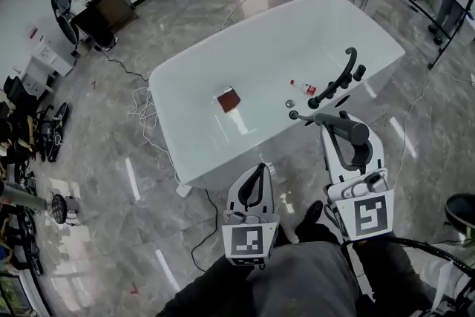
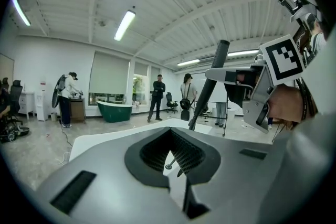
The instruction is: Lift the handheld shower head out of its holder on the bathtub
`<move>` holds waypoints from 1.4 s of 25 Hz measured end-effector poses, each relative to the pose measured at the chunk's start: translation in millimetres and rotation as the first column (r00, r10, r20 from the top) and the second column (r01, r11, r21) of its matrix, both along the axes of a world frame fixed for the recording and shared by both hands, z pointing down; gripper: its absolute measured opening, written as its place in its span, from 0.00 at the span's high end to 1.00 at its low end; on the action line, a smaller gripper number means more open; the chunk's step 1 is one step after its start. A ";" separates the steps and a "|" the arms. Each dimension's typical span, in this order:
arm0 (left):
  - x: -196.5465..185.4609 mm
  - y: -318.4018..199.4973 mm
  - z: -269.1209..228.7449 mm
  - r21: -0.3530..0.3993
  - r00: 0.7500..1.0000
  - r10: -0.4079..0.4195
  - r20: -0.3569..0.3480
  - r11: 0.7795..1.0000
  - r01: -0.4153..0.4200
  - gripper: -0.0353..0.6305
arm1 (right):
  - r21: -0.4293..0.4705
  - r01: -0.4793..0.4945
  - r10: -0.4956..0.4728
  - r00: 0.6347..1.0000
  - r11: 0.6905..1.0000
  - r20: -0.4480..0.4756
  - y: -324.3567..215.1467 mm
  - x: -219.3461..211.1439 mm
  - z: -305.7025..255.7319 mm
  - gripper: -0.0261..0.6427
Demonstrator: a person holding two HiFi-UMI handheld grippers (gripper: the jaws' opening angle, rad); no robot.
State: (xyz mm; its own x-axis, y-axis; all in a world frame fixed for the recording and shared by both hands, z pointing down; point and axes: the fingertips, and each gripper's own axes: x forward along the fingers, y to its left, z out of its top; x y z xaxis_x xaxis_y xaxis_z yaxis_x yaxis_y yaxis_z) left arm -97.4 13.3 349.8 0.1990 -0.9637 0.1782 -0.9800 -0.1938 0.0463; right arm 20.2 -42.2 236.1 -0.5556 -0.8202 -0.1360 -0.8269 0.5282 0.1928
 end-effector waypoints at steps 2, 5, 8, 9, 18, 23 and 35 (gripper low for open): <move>5.4 12.5 -6.7 0.014 1.000 0.011 -0.006 1.000 -0.011 0.94 | 0.029 -0.010 0.009 1.000 1.000 0.018 17.7 4.3 -12.9 0.75; 9.6 31.7 -8.0 0.031 1.000 0.006 0.018 0.999 -0.007 0.94 | 0.058 -0.017 0.014 0.999 0.998 0.040 44.3 11.1 -25.3 0.75; 11.3 48.8 -14.2 0.052 1.000 -0.008 0.029 0.999 0.007 0.94 | 0.085 -0.009 0.004 0.999 0.996 0.054 69.6 16.2 -33.6 0.75; 12.0 55.3 -16.6 0.056 1.000 -0.012 0.026 0.998 0.011 0.94 | 0.097 0.003 -0.009 0.998 0.995 0.063 78.7 16.2 -36.6 0.75; 50.4 114.5 12.3 0.066 1.000 -0.010 0.028 0.998 0.008 0.94 | 0.173 -0.013 -0.008 0.992 0.985 0.124 137.9 50.5 -23.6 0.75; 92.6 127.0 -8.1 0.092 1.000 -0.019 0.013 0.996 0.018 0.94 | 0.070 0.026 -0.030 0.998 0.997 0.053 151.2 80.2 4.5 0.75; 49.1 130.9 -36.0 0.083 0.996 0.086 -0.003 0.993 -0.085 0.94 | 0.071 -0.022 0.022 1.000 0.997 -0.007 159.5 28.0 -25.2 0.75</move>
